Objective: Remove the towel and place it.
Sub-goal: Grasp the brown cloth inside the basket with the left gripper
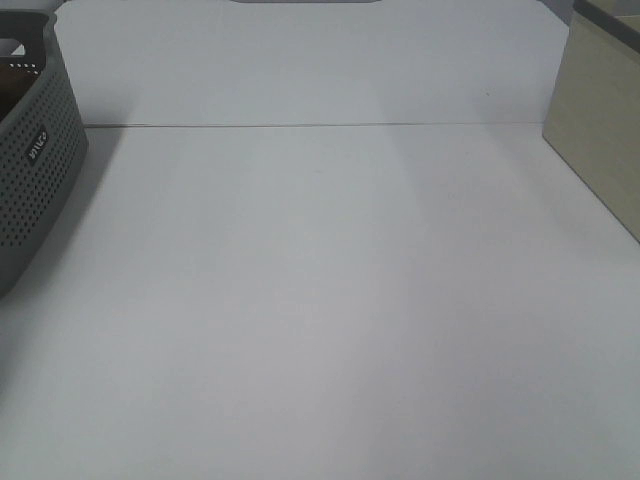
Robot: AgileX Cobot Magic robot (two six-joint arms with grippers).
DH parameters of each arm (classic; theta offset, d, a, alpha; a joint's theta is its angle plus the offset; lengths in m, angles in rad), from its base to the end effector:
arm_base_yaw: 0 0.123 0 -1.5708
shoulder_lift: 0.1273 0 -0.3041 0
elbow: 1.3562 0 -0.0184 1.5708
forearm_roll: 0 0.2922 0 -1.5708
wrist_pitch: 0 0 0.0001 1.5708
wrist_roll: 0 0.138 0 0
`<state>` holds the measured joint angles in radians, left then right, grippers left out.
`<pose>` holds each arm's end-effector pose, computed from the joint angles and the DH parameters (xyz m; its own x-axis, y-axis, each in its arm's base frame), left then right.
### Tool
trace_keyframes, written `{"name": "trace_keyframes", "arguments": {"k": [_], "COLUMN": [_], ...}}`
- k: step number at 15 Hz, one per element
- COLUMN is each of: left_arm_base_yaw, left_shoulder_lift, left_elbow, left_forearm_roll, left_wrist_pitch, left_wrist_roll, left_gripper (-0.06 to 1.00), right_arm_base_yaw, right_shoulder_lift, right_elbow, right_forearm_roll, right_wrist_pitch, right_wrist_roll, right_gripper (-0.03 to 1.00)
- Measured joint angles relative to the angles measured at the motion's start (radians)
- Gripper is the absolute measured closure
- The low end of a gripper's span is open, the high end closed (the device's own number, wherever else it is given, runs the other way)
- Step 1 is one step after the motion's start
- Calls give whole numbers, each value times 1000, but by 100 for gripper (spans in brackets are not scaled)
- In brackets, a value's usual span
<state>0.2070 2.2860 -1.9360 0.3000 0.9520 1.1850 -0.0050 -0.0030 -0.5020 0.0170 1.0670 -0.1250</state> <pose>0.5444 0.1483 0.1428 -0.4683 0.8720 0.1426 0.8308 0.3795 0.4072 0.0531 0.0018 0.2759 -0.4529 -0.1143 -0.8842 -0.0614 0.9934 -0.0969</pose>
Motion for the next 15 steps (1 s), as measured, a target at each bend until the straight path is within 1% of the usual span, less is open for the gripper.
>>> {"name": "trace_keyframes", "arguments": {"k": [2,3,5,7,10,11,13,15], "left_arm_base_yaw": [5,6,6,6,6,6,4,1], "left_shoulder_lift": [0,0,0,0,-7,-18,-58,-112], "left_elbow": [0,0,0,0,0,0,0,0], "left_forearm_roll": [0,0,0,0,0,0,-3,-16], "left_wrist_pitch": [0,2,24,48,63,67,77,104], "left_wrist_roll": [-18,-23,-23,-27,-83,-93,-104,-107], "left_gripper": [61,82,86,87,87,88,94,94], "right_arm_base_yaw": [0,0,0,0,0,0,0,0], "right_shoulder_lift": [0,0,0,0,0,0,0,0], "right_elbow": [0,0,0,0,0,0,0,0], "right_forearm_roll": [0,0,0,0,0,0,0,0], "right_wrist_pitch": [0,0,0,0,0,0,0,0], "right_wrist_roll": [0,0,0,0,0,0,0,0], "right_gripper": [16,16,16,16,16,16,16,16]}}
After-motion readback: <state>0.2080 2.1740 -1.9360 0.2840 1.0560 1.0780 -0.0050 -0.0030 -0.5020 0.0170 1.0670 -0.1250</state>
